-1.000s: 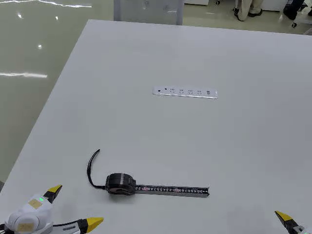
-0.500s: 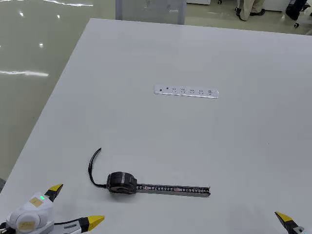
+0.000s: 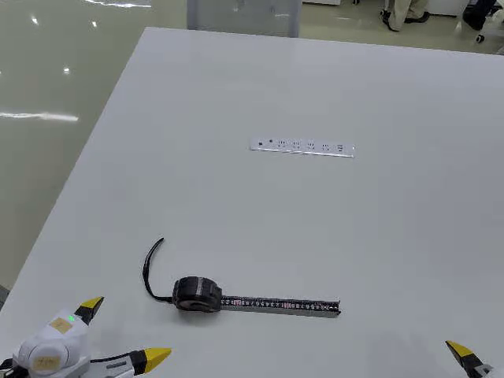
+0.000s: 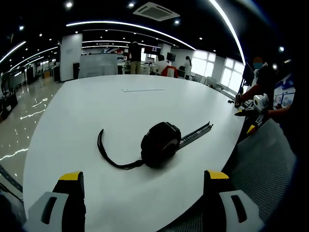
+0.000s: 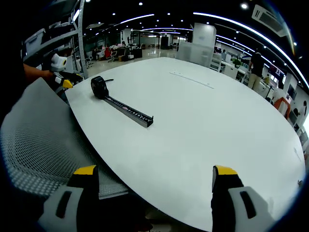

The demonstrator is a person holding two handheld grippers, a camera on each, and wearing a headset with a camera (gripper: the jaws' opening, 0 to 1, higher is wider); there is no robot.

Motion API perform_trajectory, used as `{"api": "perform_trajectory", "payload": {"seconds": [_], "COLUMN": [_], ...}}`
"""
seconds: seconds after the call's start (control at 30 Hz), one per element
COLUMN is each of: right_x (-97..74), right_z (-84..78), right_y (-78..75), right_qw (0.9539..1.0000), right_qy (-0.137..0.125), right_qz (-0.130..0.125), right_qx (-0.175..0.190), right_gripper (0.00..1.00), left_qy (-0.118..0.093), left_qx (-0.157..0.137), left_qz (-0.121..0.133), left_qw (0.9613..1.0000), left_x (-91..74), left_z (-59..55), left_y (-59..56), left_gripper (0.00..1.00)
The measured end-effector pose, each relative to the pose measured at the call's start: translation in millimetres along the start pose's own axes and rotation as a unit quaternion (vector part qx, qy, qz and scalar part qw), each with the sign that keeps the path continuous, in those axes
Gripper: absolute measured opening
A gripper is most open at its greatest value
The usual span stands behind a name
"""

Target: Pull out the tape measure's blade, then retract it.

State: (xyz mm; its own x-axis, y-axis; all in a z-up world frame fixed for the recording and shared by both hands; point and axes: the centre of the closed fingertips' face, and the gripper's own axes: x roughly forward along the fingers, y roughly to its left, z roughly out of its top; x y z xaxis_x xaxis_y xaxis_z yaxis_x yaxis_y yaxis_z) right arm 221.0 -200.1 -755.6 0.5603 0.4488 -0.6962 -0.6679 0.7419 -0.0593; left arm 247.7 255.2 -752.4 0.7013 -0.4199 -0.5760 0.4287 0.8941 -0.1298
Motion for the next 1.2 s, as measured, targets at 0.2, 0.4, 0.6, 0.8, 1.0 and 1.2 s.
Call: {"api": "perform_trajectory", "payload": {"seconds": [0.2, 0.4, 0.6, 0.8, 1.0, 1.2], "right_x": [5.2, 16.8, 29.8, 45.9, 68.7, 87.3], "right_z": [11.0, 22.0, 32.5, 48.8, 66.4, 86.6], "right_y": [-5.6, -6.5, -12.5, -14.4, -11.4, -11.5], "right_qw": [0.9993, 0.9945, 0.986, 0.9788, 0.9714, 0.9609], "right_qy": [0.01, 0.029, 0.046, 0.058, 0.066, 0.07], "right_qz": [0.017, 0.044, 0.066, 0.101, 0.14, 0.16], "right_qx": [-0.031, -0.091, -0.146, -0.168, -0.18, -0.214], "right_gripper": [0.99, 0.97, 0.95, 0.91, 0.89, 0.85], "left_qy": [0.024, 0.033, 0.021, 0.012, 0.006, -0.004], "left_qx": [0.004, -0.017, -0.063, -0.065, -0.111, -0.097], "left_qz": [0.012, 0.024, 0.051, 0.068, 0.055, 0.095], "left_qw": [0.9996, 0.999, 0.9965, 0.9954, 0.9923, 0.9908], "left_x": [15.2, 32.4, 48.5, 60.2, 76.7, 81.5], "left_z": [19.2, 33.0, 40.2, 43.7, 37.7, 45.0], "left_y": [-14.2, -26.6, -29.8, -35.9, -45.6, -38.7], "left_gripper": [1.0, 1.0, 1.0, 1.0, 1.0, 1.0]}}
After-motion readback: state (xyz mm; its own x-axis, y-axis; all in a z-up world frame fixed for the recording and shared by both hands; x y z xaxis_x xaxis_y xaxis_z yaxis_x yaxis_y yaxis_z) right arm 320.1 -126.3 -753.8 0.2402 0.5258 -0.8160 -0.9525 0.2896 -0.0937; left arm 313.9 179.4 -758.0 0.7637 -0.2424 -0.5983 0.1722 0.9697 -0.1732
